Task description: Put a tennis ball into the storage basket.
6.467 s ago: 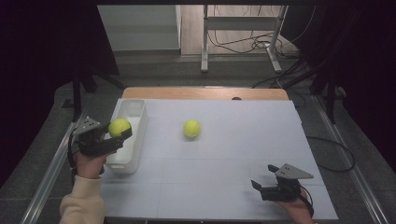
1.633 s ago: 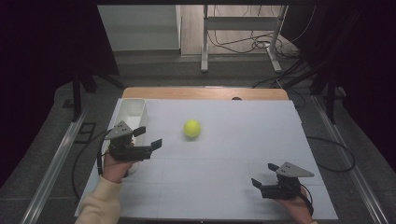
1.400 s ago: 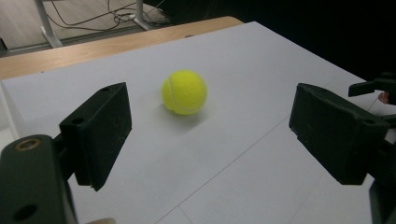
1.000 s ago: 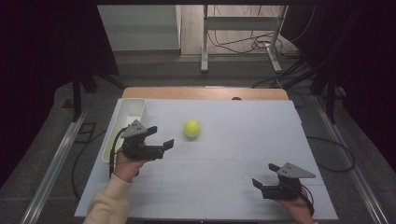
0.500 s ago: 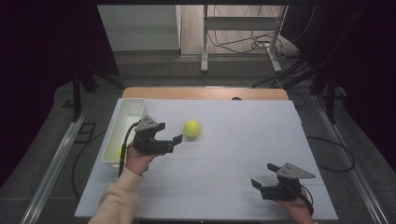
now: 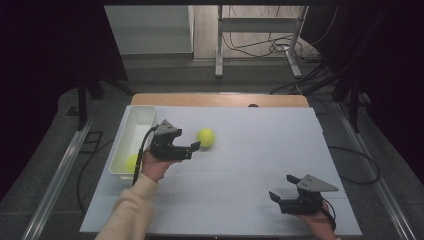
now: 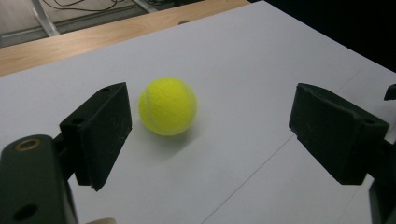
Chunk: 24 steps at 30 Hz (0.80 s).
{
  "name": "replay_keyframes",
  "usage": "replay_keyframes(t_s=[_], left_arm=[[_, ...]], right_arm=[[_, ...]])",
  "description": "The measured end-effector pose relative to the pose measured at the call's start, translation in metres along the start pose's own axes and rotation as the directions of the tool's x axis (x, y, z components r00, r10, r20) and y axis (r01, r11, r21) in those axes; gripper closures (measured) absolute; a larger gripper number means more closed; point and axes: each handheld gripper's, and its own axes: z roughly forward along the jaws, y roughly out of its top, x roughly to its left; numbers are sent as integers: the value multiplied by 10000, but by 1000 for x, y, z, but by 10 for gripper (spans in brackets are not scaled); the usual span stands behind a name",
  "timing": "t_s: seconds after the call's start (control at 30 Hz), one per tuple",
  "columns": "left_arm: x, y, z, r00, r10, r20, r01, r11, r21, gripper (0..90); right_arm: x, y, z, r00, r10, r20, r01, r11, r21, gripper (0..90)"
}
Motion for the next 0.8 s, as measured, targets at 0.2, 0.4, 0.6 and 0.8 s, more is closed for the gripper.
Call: replay_keyframes(t_s=[0.2,0.4,0.6,0.8], left_arm=[[3,3,10,9999,24,-150,-21,9997,238,142],[6,4,21,9997,-25,-233,35,9991,421,141],[7,5,34,9997,-175,-161,184,9980,597,142],[6,5,44,9997,-161,-194,177,9964,834,141]], right_arm=[[0,0,0,10000,-31,-20,31,10000,8,109],[0,0,1,10000,-52,-4,52,10000,64,109],[0,-1,1,10000,-84,26,84,9999,120,109],[-1,-1,1,10000,-74,0,74,9999,93,109]])
